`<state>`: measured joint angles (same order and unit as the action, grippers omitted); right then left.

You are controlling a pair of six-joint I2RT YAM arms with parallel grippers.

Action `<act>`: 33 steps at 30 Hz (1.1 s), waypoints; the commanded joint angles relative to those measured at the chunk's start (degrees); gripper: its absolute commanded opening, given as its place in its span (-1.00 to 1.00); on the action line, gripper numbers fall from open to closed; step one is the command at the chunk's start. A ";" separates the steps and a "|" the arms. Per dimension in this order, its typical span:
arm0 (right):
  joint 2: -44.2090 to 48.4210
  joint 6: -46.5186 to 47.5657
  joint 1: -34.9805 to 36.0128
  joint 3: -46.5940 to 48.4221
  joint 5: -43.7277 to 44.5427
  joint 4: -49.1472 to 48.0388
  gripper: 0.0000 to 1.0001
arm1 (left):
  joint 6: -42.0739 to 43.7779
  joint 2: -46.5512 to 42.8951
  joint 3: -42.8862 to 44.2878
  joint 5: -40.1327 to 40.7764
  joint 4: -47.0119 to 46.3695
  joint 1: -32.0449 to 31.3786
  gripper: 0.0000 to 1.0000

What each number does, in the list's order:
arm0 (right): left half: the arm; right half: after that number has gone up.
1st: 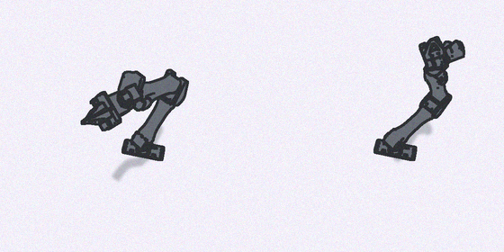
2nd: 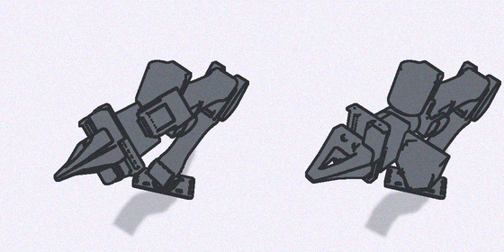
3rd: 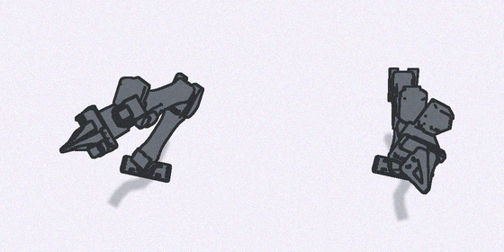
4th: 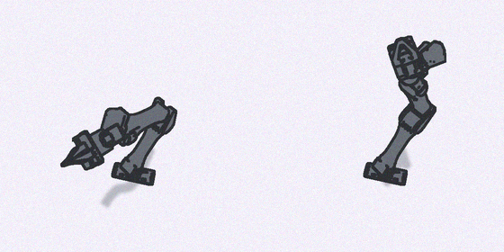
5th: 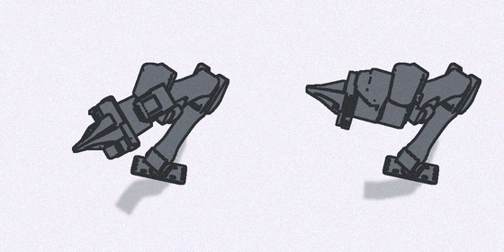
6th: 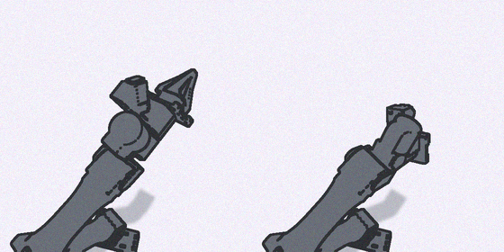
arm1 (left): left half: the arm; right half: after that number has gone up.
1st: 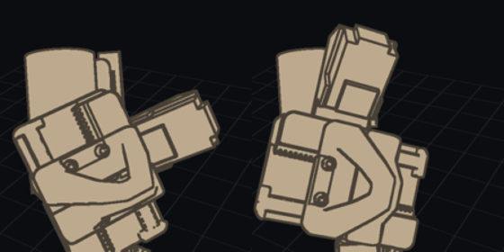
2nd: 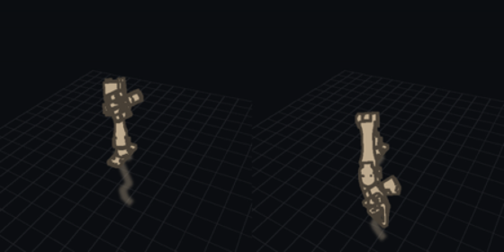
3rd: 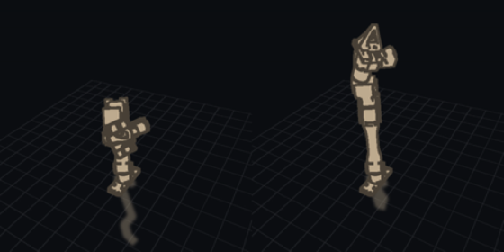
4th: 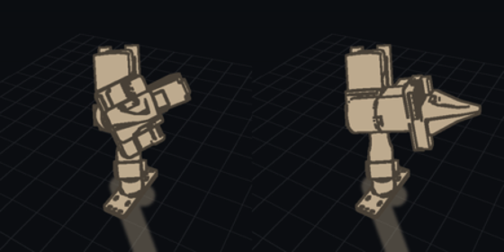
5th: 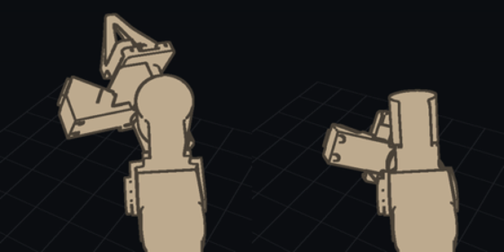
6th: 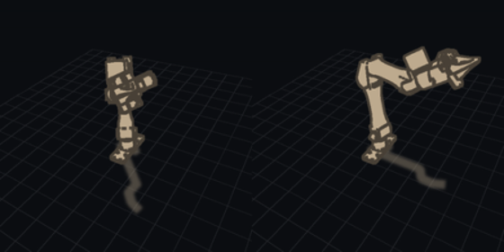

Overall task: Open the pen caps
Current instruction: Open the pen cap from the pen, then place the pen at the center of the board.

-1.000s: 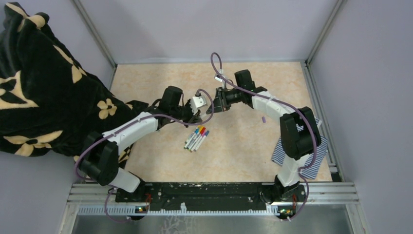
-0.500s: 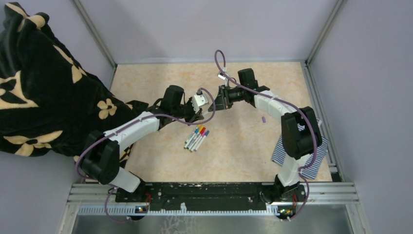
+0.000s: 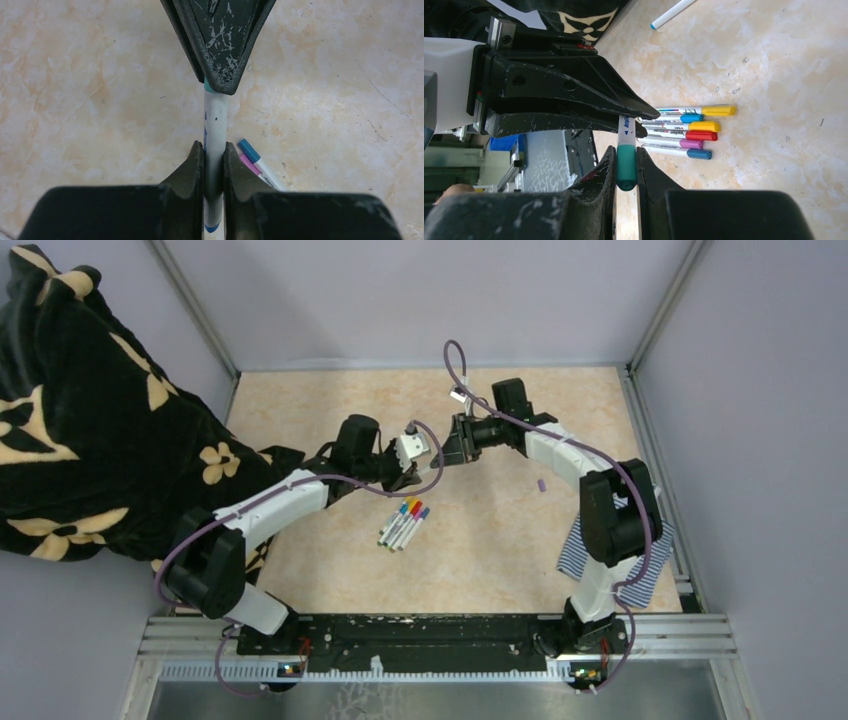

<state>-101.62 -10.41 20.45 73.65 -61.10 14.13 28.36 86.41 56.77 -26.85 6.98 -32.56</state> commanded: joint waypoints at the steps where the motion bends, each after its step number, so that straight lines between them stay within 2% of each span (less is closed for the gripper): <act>1: 6.40 3.98 -6.25 4.65 -4.53 5.82 -1.00 | 0.32 1.04 -1.54 10.73 13.05 3.50 -1.00; 9: 10.56 9.00 -7.40 6.64 -3.23 11.00 -1.00 | 0.32 2.42 -0.54 10.83 14.81 3.58 -1.00; 18: 11.53 7.13 -8.69 5.15 -2.42 8.62 -1.00 | -1.69 1.99 -0.61 15.77 12.72 4.15 -1.00; 26: 11.89 5.12 -8.76 2.89 0.53 5.03 -1.00 | -5.52 3.04 0.23 22.10 12.88 8.02 -1.00; 33: 11.76 4.08 -8.74 1.86 1.07 3.28 -1.00 | -9.27 3.41 -0.56 23.64 13.69 12.67 -1.00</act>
<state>-91.64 -5.80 11.44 75.61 -60.05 21.06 22.41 89.27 56.23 -4.91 19.75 -22.48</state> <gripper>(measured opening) 0.124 0.150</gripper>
